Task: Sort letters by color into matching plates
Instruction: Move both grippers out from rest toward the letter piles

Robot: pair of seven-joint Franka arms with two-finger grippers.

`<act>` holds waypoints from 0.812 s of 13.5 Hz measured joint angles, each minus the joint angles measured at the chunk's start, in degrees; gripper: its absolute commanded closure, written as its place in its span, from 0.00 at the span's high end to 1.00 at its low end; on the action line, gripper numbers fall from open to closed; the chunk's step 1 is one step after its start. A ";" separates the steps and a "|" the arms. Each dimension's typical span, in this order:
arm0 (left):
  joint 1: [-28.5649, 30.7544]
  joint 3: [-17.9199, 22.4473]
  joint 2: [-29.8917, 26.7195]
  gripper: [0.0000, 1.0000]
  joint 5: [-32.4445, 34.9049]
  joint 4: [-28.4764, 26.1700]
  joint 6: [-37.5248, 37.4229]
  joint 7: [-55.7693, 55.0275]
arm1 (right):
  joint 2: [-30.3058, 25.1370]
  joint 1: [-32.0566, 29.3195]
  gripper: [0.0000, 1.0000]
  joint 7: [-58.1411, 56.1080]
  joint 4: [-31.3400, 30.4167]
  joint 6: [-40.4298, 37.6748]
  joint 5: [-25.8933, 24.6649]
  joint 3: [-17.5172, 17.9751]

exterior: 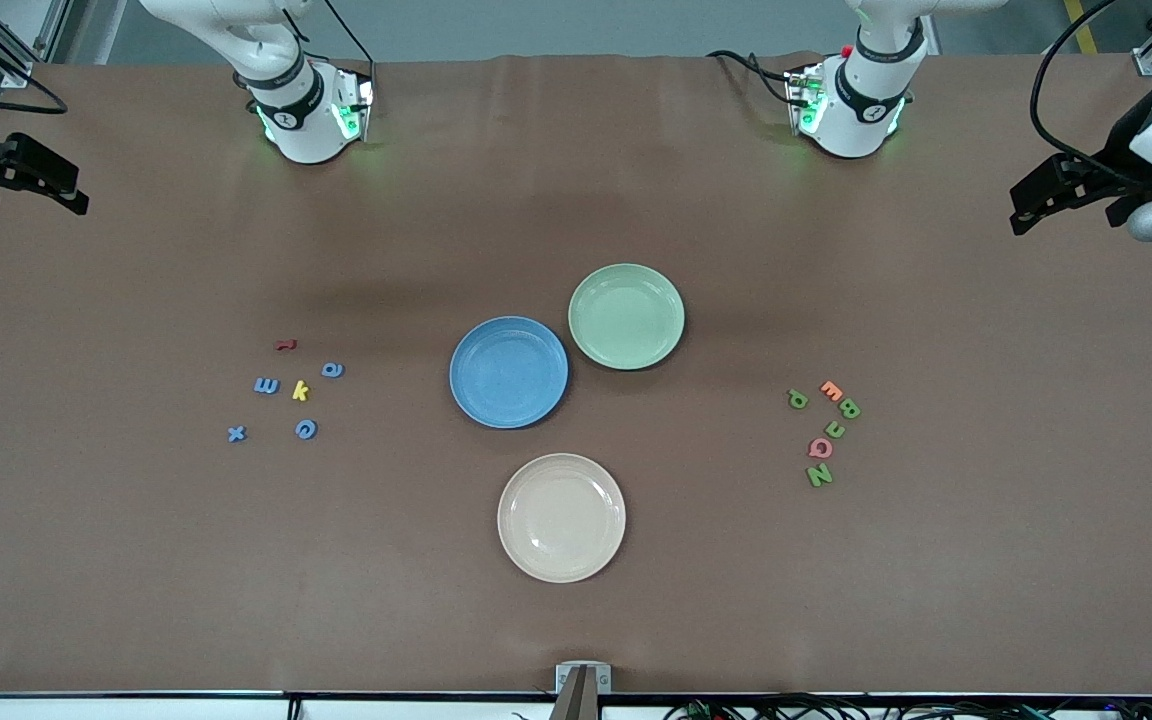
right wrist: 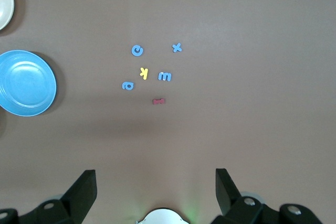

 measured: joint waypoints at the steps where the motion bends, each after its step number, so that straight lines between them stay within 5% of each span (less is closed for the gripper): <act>1: 0.00 0.00 0.00 1.00 0.00 0.01 0.00 0.02 | -0.10 0.00 1.00 0.02 0.07 0.00 0.03 0.00; 8: 0.02 0.02 3.53 1.00 0.00 1.19 0.24 0.11 | -0.78 -0.32 1.00 0.41 0.10 -0.02 1.65 -0.42; 11: 0.36 0.13 8.30 1.00 0.00 -0.09 7.01 -0.16 | -0.78 -0.45 1.00 0.41 0.10 -0.09 1.81 -0.58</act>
